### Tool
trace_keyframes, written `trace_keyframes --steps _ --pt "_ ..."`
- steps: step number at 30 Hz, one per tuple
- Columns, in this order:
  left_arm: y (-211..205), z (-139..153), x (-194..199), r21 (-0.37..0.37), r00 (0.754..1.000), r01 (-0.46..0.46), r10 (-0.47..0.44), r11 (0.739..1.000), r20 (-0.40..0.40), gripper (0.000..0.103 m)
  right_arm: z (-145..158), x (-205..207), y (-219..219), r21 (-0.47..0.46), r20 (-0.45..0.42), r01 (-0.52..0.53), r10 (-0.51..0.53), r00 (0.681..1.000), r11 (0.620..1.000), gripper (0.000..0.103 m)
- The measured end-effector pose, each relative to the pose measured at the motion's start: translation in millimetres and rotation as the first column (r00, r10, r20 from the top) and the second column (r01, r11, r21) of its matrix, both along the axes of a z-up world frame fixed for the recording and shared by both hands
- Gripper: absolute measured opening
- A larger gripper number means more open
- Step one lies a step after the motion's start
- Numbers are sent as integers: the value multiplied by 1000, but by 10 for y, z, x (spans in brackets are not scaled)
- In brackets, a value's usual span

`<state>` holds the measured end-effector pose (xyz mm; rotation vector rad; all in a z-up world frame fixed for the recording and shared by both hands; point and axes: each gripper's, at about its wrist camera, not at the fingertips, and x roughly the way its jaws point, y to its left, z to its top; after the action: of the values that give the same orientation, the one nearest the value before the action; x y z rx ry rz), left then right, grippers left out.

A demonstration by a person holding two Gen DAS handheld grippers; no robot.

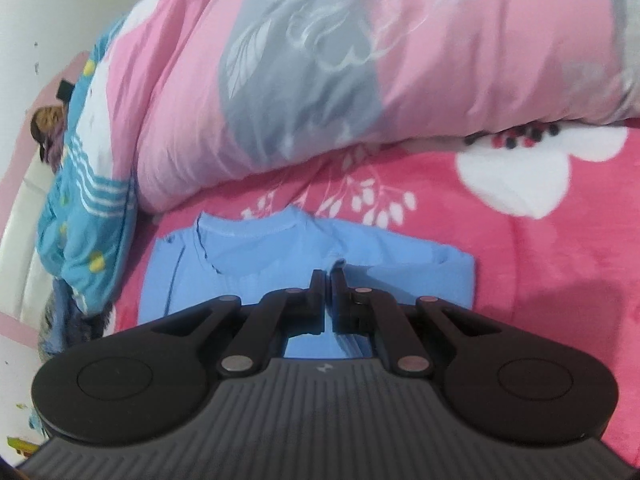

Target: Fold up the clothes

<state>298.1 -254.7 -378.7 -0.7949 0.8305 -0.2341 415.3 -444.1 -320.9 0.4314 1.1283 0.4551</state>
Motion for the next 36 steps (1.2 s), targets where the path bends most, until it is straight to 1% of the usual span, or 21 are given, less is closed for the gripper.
trace_keyframes --steps 4,5,7,9,10,11,12,14,17,20,22,23,24,26,28,29,32,34,36 --pt "145 -149 -18 14 999 -33 33 999 -38 5 -177 8 185 -24 -16 -17 17 1000 1000 2" --pt "178 -191 -17 19 998 -36 37 999 -49 5 -232 11 227 -28 -20 -20 19 1000 999 5" --pt "243 -268 -27 35 996 -34 36 999 -78 6 -345 26 280 -17 -30 -22 21 999 1000 6" --pt "291 -342 -28 53 994 -25 31 998 -103 9 -433 41 270 36 -48 -4 6 999 999 7" --pt "322 -369 -28 59 993 -25 32 998 -114 14 -468 46 249 69 -59 11 -7 998 998 16" --pt "361 -385 -29 61 992 -29 36 998 -123 17 -465 41 209 97 -61 42 -36 997 994 25" --pt "399 -402 -30 63 991 -33 41 997 -131 18 -437 23 150 128 -51 75 -68 996 989 27" --pt "483 -406 -39 72 989 -38 48 997 -140 19 -317 -57 25 177 -18 125 -124 992 976 28" --pt "629 -360 -13 79 989 -29 40 996 -145 19 -94 -293 -166 172 20 196 -202 979 965 28" --pt "788 -268 90 87 991 15 -3 996 -133 19 23 -655 -182 89 41 231 -236 971 969 28" --pt "867 -206 253 85 990 69 -58 994 -129 20 1 -903 -53 -6 52 210 -209 976 978 28" --pt "887 -179 365 85 988 98 -87 992 -128 23 -42 -992 37 -51 54 187 -184 981 981 28" --pt "891 -157 494 90 984 133 -121 987 -128 24 -86 -1078 128 -96 55 163 -159 986 982 28" --pt "893 -119 754 105 971 216 -202 971 -130 33 -180 -1195 338 -184 74 127 -115 991 975 28" --pt "878 -91 1006 118 952 295 -280 948 -124 34 -264 -1255 477 -276 102 128 -104 989 953 28" --pt "864 -80 1111 130 943 324 -309 937 -121 34 -319 -1269 528 -286 103 135 -109 989 949 28" --pt "817 -104 1374 159 921 385 -368 909 -127 34 -443 -1309 636 -244 92 155 -136 986 957 28" --pt "781 -149 1490 168 908 416 -395 894 -142 35 -442 -1371 745 -237 116 131 -106 988 962 29" --pt "746 -199 1593 170 895 440 -417 882 -156 36 -431 -1443 863 -243 149 100 -65 987 965 31"
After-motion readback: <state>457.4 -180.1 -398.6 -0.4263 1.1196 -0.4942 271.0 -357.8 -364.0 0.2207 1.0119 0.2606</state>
